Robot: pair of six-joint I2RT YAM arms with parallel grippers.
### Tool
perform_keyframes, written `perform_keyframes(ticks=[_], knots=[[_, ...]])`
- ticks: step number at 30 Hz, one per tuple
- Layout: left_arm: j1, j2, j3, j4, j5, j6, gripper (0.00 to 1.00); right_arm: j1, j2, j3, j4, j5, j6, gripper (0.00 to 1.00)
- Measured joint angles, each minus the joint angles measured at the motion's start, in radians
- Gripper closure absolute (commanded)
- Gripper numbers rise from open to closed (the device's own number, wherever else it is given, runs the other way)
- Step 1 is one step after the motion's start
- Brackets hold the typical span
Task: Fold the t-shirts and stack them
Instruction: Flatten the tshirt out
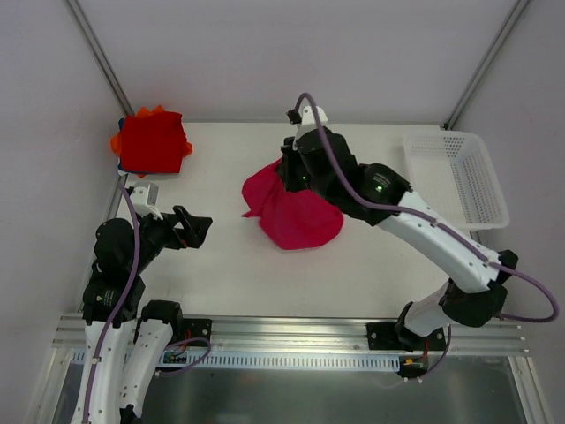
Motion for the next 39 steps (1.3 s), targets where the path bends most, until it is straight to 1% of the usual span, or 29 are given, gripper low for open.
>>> perform_keyframes(ticks=[2,4,6,8,11,14,15,17,19,21,23,29,31,33,36,39], knots=[[0.000,0.000,0.000,0.000,0.000,0.000,0.01,0.055,-0.033,0.122,-0.065,0.030,-0.027,1.00],[0.000,-0.001,0.000,0.000,0.000,0.000,0.01,0.093,-0.066,0.200,-0.114,0.063,-0.050,1.00],[0.000,-0.002,0.000,0.000,0.000,0.000,0.01,0.117,-0.118,0.238,-0.158,0.103,-0.071,1.00],[0.000,-0.003,0.000,0.000,0.000,0.000,0.01,0.124,-0.182,0.227,-0.189,0.151,-0.081,1.00],[0.000,-0.005,0.000,0.000,0.000,0.000,0.01,0.127,-0.352,0.101,-0.210,0.258,-0.083,1.00],[0.000,-0.005,0.000,0.000,0.000,0.000,0.01,0.127,-0.554,-0.094,-0.220,0.353,-0.043,0.99],[0.000,-0.005,0.000,0.000,0.000,0.000,0.01,0.127,-0.635,-0.185,-0.212,0.388,-0.014,1.00],[0.000,-0.005,0.000,0.000,0.001,0.000,0.01,0.126,-0.781,-0.345,-0.262,0.449,0.058,1.00],[0.000,-0.005,0.000,0.000,0.002,0.000,0.01,0.125,-0.859,-0.456,-0.308,0.494,0.140,1.00],[0.000,-0.005,0.000,0.000,0.003,0.000,0.01,0.124,-0.875,-0.543,-0.372,0.524,0.216,1.00],[0.000,-0.005,0.000,0.000,0.004,0.000,0.01,0.124,-0.826,-0.585,-0.440,0.536,0.281,1.00],[0.000,-0.005,0.000,0.001,0.006,0.000,0.01,0.124,-0.668,-0.587,-0.521,0.556,0.385,1.00],[0.000,-0.003,-0.001,0.004,0.018,0.000,0.01,0.124,-0.655,-0.591,-0.529,0.560,0.409,1.00],[-0.001,0.012,-0.002,0.016,0.058,-0.003,0.01,0.124,-0.665,-0.602,-0.534,0.571,0.430,1.00],[-0.034,0.110,0.000,0.043,0.142,-0.022,0.01,0.124,-0.697,-0.626,-0.541,0.585,0.456,1.00],[-0.118,0.253,0.004,0.065,0.188,-0.061,0.01,0.124,-0.731,-0.648,-0.549,0.601,0.478,1.00]])
